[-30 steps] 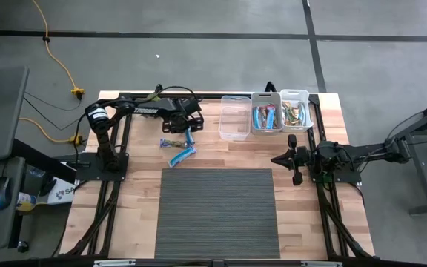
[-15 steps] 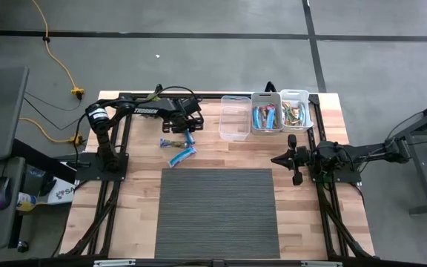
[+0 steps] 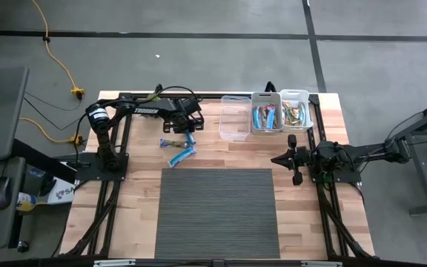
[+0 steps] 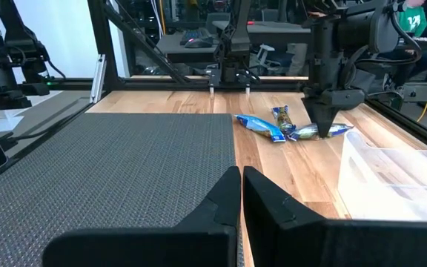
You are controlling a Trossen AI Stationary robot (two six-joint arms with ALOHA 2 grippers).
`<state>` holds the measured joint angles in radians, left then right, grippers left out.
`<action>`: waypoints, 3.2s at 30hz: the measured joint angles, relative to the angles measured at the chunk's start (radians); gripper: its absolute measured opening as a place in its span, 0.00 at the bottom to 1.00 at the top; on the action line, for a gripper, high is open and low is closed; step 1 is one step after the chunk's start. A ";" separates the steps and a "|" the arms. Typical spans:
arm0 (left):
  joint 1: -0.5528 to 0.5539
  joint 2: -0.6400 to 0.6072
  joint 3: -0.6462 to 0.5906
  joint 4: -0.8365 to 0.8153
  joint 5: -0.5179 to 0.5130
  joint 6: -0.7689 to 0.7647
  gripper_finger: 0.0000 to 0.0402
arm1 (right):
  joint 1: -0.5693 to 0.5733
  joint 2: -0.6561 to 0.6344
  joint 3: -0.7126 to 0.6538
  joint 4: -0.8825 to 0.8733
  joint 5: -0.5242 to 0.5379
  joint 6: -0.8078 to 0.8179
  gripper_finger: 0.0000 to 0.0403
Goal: Pick and place Granola Bars by type
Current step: Put the blue granola bar into the transparent bin
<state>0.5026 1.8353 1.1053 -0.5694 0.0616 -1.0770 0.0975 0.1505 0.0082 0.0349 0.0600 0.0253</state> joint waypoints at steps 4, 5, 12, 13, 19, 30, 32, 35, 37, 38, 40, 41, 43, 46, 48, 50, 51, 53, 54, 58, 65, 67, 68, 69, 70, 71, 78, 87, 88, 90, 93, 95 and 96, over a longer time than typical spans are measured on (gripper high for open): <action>0.000 0.000 0.000 0.000 0.002 0.006 0.24 | 0.000 0.000 0.000 0.000 0.000 0.000 0.00; 0.000 0.000 0.000 0.000 0.003 0.007 0.23 | 0.000 0.000 0.000 0.000 0.000 0.000 0.00; -0.001 0.000 0.000 0.007 0.012 0.026 0.20 | 0.000 0.000 0.000 0.000 0.000 0.000 0.00; 0.000 0.000 0.000 0.009 0.015 0.030 0.19 | 0.000 0.000 0.000 0.000 0.000 0.000 0.00; -0.003 -0.016 0.000 0.066 0.057 0.057 0.17 | 0.000 0.000 0.000 0.000 0.000 0.000 0.00; -0.001 -0.079 0.043 0.125 0.098 0.269 0.16 | 0.000 0.000 0.000 0.000 0.000 0.000 0.00; 0.000 -0.093 0.066 0.118 0.132 0.340 0.16 | 0.000 0.000 0.000 0.000 0.000 0.000 0.00; 0.000 -0.112 0.110 0.120 0.200 0.420 0.16 | 0.000 0.000 0.000 0.000 0.000 0.000 0.00; 0.000 -0.124 0.145 0.122 0.258 0.470 0.16 | 0.000 0.000 0.000 0.000 0.000 0.000 0.00; 0.000 -0.128 0.160 0.123 0.292 0.498 0.16 | 0.000 0.000 0.000 0.000 0.000 0.000 0.00; 0.000 -0.131 0.195 0.151 0.393 0.555 0.16 | 0.000 0.000 0.000 0.000 0.000 0.000 0.00; 0.001 -0.131 0.213 0.175 0.461 0.578 0.16 | 0.000 0.000 0.000 0.000 0.000 0.000 0.00; 0.001 -0.131 0.250 0.221 0.608 0.607 0.16 | 0.000 0.000 0.000 0.000 0.000 0.000 0.00; 0.000 -0.133 0.289 0.346 0.771 0.618 0.16 | 0.000 0.000 0.000 0.000 0.000 0.000 0.00; 0.000 -0.133 0.304 0.443 0.853 0.596 0.16 | 0.000 0.000 0.000 0.000 0.000 0.000 0.00; 0.000 -0.133 0.316 0.537 0.905 0.554 0.16 | 0.000 0.000 0.000 0.000 0.000 0.000 0.00; 0.001 -0.133 0.320 0.582 0.914 0.533 0.16 | 0.000 0.000 0.000 0.000 0.000 0.000 0.00; 0.002 -0.133 0.323 0.664 0.916 0.486 0.16 | 0.000 0.000 0.000 0.000 0.000 0.000 0.00; 0.007 -0.133 0.323 0.703 0.911 0.464 0.16 | 0.000 0.000 0.000 0.000 0.000 0.000 0.00; 0.016 -0.133 0.323 0.824 0.806 0.362 0.16 | 0.000 0.000 0.000 0.000 0.000 0.000 0.00; 0.014 -0.132 0.323 0.817 0.498 0.210 0.16 | 0.000 0.000 0.000 0.000 0.000 0.000 0.00; 0.014 -0.132 0.323 0.781 0.421 0.161 0.16 | 0.000 0.000 0.000 0.000 0.000 0.000 0.00; 0.014 -0.132 0.323 0.759 0.380 0.141 0.16 | 0.000 0.000 0.000 0.000 0.000 0.000 0.00; 0.014 -0.132 0.323 0.732 0.343 0.126 0.16 | 0.000 0.000 0.000 0.000 0.000 0.000 0.00; 0.014 -0.132 0.323 0.700 0.314 0.117 0.16 | 0.000 0.000 0.000 0.000 0.000 0.000 0.00; 0.014 -0.132 0.323 0.671 0.286 0.108 0.16 | 0.000 0.000 0.000 0.000 0.000 0.000 0.00; 0.014 -0.067 0.322 0.584 0.238 0.048 0.17 | 0.000 0.000 0.000 0.000 0.000 0.000 0.00; 0.014 0.068 0.372 0.492 0.247 0.080 0.17 | 0.000 0.001 0.000 0.000 0.000 0.000 0.00; 0.014 0.089 0.404 0.446 0.249 0.106 0.17 | 0.000 0.001 0.000 0.000 0.000 0.000 0.00; 0.012 0.141 0.496 0.366 0.248 0.173 0.17 | 0.000 0.001 0.000 0.000 0.000 0.000 0.00; 0.006 0.223 0.668 0.170 0.236 0.260 0.17 | 0.000 0.001 0.000 0.000 0.000 0.000 0.00; 0.002 0.278 0.790 0.020 0.207 0.307 0.17 | 0.000 0.000 0.000 0.000 0.000 0.000 0.00; -0.002 0.308 0.852 -0.038 0.191 0.323 0.17 | 0.000 0.000 0.000 0.000 0.000 0.000 0.00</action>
<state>0.5009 2.1431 1.9577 -0.6070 0.2524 -0.7541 0.0978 0.1509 0.0082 0.0349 0.0597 0.0254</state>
